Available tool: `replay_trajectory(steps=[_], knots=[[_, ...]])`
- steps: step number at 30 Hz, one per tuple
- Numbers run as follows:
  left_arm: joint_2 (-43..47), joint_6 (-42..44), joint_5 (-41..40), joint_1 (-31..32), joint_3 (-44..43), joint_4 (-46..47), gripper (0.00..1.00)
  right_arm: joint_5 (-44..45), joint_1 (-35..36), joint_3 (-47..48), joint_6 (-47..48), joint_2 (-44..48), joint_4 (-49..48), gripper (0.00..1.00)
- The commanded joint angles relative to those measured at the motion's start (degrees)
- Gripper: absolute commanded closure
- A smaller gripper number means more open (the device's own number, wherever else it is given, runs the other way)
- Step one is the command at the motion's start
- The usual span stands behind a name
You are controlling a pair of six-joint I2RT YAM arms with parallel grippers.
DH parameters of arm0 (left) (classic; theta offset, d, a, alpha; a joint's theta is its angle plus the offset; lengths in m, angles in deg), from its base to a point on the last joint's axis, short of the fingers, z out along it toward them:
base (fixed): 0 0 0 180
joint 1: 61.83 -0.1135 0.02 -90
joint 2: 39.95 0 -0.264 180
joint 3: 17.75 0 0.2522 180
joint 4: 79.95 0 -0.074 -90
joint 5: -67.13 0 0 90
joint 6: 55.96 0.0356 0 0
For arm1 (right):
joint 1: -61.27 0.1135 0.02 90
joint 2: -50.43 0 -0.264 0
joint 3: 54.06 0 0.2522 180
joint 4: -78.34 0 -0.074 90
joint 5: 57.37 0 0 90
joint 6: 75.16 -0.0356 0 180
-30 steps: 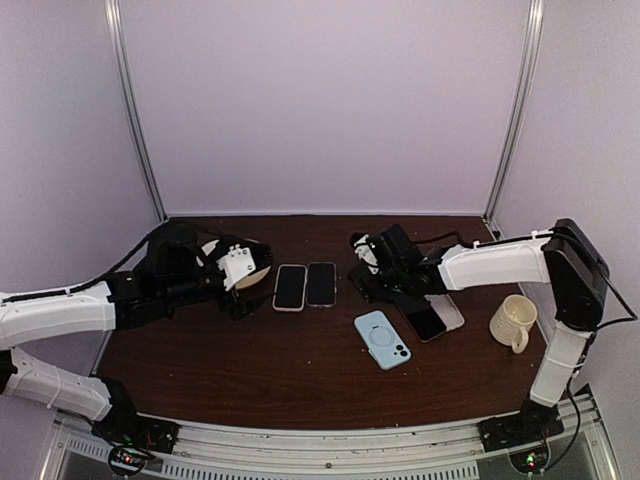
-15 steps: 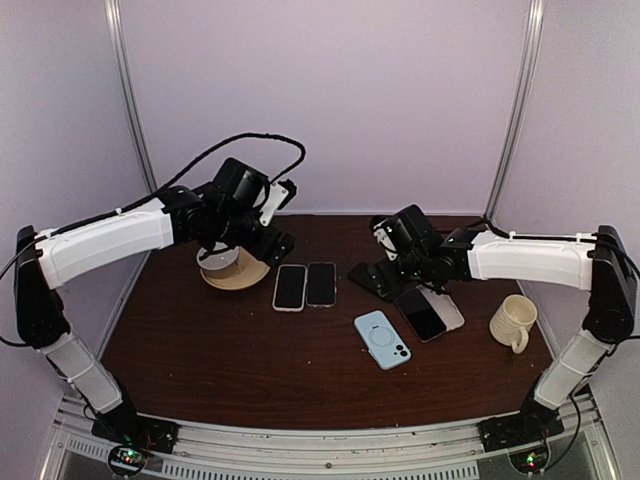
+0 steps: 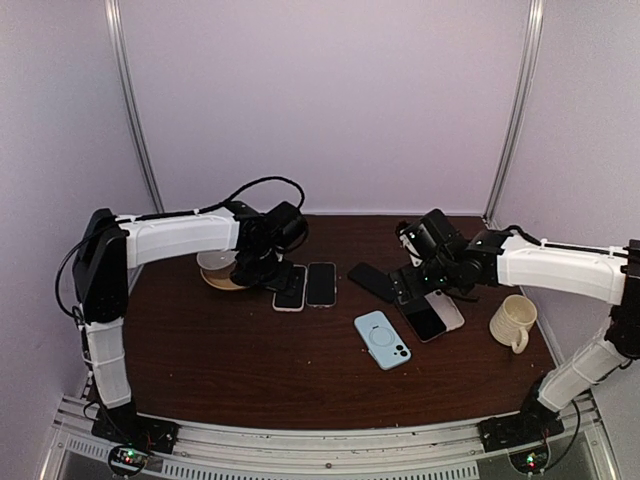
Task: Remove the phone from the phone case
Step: Pick up the phone with the phone case from the center of the board.
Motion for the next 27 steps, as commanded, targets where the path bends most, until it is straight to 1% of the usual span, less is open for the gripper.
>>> replay_trajectory(steps=[1, 5, 10, 15, 27], knots=[[-3.09, -7.96, 0.61, -0.23, -3.08, -2.96, 0.03, -1.43, -0.5, -2.02, -2.98, 3.47, 2.45, 0.01], [-5.86, -8.31, 3.06, 0.06, -3.57, -2.08, 0.02, -1.8, -0.67, -3.29, -3.25, 5.22, 2.63, 0.0], [-8.15, -7.8, 3.26, 1.19, -4.29, -1.33, 0.02, -1.96, -0.88, -3.58, -3.09, 5.68, 3.01, 0.01], [-8.6, -6.92, 6.09, 1.59, -2.31, 1.85, 0.02, -2.44, -0.94, -3.63, -3.06, 5.42, 2.84, 0.01], [-11.85, -7.2, 7.38, 1.89, -2.63, 4.74, 0.02, -2.82, -1.12, -3.47, -2.99, 4.97, 3.14, 0.0]])
